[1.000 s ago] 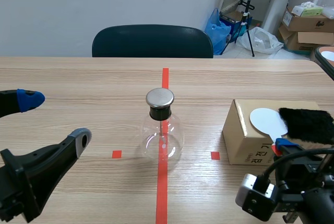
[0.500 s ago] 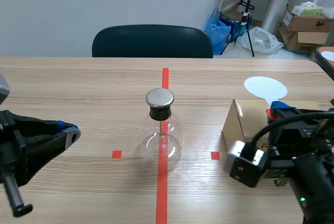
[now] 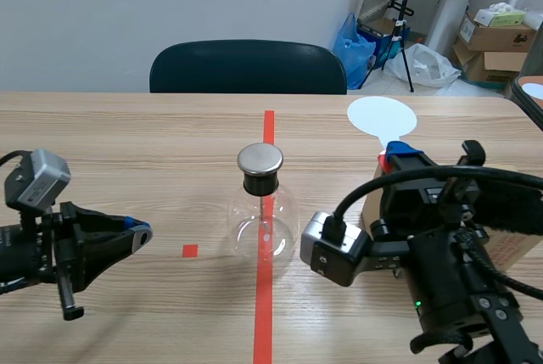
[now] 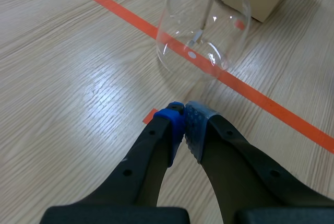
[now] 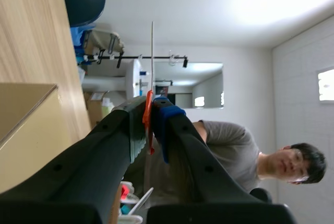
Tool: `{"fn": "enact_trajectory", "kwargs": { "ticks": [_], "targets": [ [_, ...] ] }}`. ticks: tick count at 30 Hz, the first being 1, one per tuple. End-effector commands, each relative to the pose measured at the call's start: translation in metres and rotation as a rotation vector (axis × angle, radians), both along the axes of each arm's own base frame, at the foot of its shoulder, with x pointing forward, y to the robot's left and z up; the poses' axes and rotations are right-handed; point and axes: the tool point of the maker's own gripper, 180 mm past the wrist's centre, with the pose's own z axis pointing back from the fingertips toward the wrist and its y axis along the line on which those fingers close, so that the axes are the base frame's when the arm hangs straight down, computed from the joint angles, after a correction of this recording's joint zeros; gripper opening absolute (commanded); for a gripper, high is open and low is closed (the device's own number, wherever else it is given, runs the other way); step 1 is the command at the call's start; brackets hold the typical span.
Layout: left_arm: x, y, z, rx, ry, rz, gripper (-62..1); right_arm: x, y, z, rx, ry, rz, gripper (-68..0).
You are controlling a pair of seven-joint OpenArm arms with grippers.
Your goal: Do the electroscope experiment
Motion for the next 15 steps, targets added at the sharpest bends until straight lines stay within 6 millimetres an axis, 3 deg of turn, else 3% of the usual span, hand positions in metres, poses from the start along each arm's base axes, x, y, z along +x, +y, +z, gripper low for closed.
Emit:
{"fn": "enact_trajectory", "kwargs": {
  "ticks": [1, 8, 15],
  "targets": [
    [0.005, -0.018, 0.013, -0.059, -0.039, -0.023, -56.8, 0.005, 0.001, 0.006, -0.005, -0.029, 0.001, -66.2],
    [0.005, -0.046, 0.000, -0.070, -0.060, -0.104, -56.8, 0.009, 0.015, 0.001, 0.014, -0.029, -0.001, -66.2],
    [0.004, -0.062, -0.006, -0.092, -0.049, -0.122, -56.8, 0.012, 0.019, -0.016, 0.020, 0.007, -0.035, -66.2]
  ]
}}
